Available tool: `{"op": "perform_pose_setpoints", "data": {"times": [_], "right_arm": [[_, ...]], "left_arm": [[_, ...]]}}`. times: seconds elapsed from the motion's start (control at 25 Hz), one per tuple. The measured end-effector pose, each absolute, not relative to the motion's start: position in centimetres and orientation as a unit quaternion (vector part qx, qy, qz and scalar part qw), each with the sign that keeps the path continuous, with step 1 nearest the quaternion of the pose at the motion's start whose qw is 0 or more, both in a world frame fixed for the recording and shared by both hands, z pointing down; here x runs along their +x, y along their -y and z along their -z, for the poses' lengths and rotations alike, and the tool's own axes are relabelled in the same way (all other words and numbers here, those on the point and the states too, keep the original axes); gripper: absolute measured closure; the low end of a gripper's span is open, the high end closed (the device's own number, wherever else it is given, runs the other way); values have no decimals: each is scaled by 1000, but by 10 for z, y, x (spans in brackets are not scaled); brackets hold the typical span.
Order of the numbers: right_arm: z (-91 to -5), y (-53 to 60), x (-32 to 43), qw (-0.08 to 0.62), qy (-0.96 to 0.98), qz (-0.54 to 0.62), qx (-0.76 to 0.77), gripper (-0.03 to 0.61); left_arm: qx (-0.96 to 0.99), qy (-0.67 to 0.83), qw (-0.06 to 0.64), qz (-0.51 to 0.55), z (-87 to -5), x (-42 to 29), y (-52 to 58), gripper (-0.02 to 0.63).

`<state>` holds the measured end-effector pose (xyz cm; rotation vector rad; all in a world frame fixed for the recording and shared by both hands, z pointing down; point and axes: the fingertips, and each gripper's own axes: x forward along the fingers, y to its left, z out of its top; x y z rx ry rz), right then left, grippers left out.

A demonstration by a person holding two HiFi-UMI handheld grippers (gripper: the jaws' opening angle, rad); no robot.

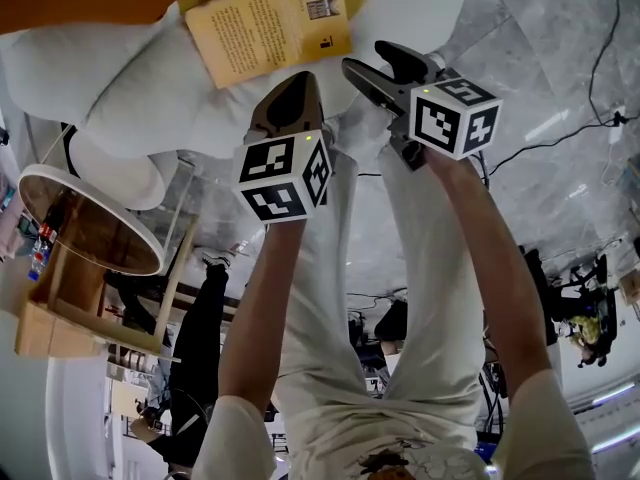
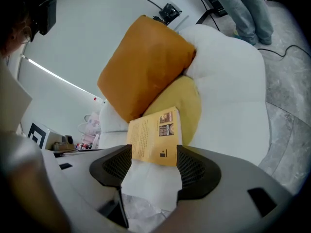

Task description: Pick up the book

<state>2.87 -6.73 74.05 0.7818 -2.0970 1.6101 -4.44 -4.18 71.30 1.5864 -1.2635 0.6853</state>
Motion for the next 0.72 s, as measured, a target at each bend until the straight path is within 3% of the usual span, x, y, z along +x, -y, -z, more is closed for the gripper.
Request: {"op": "perform_pose_setpoints", "data": {"times": [0.72], "right_arm": [[-808, 68, 15, 183, 751, -579, 260, 290]], "left_arm": [[633, 519, 493, -295, -774, -33, 32, 607]]}}
